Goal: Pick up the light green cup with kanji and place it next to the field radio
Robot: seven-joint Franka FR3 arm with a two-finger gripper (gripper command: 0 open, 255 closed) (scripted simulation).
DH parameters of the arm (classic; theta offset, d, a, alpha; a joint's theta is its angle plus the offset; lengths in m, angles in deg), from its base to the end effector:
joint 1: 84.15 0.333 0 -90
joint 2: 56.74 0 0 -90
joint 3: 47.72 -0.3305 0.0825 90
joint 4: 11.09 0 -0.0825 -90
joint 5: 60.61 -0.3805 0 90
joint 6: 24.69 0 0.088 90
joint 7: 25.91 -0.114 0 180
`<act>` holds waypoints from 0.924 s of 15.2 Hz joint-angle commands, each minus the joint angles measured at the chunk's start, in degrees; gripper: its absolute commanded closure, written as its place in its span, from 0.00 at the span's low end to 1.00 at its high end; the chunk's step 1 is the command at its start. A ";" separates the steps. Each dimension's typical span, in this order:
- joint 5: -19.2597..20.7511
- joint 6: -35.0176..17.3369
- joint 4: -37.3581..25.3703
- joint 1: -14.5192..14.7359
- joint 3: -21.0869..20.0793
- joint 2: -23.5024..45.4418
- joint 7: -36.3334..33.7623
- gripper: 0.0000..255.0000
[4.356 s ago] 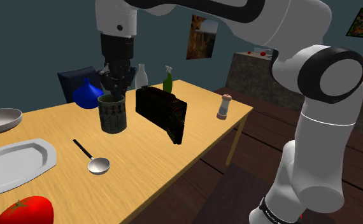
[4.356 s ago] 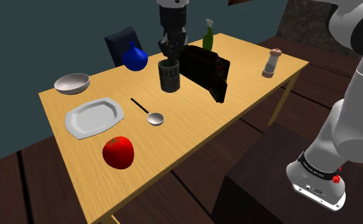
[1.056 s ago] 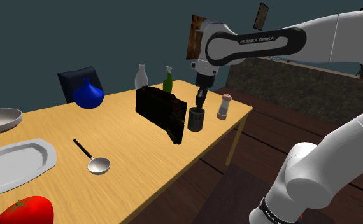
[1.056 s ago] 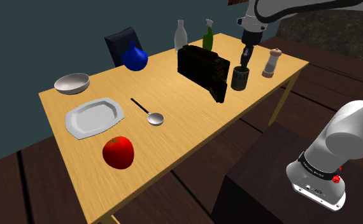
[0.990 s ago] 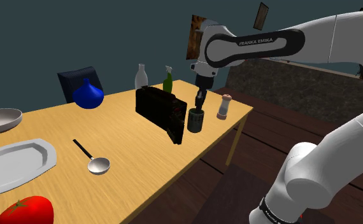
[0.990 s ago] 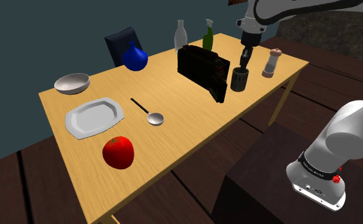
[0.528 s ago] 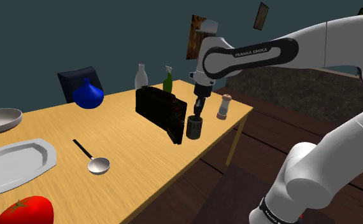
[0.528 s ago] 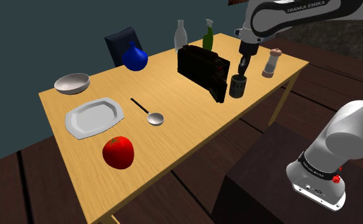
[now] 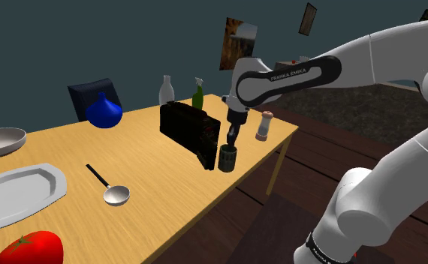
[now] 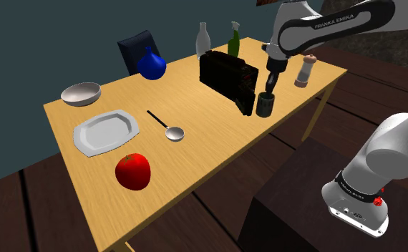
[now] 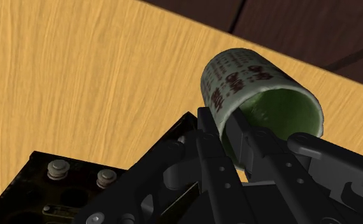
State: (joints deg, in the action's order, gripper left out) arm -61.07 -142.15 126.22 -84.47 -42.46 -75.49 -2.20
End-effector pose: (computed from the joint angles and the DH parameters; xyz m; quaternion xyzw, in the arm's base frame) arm 0.4294 -0.0427 0.4468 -0.9872 -0.1582 0.0054 0.0203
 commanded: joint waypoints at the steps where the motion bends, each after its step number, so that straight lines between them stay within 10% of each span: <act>1: -0.05 -1.74 1.28 0.04 -0.01 0.41 0.00 1.00; 14: -0.38 -9.07 5.33 0.13 0.20 3.71 0.46 1.00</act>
State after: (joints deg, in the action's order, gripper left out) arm -61.46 -151.18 131.56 -84.34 -42.28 -71.81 -1.75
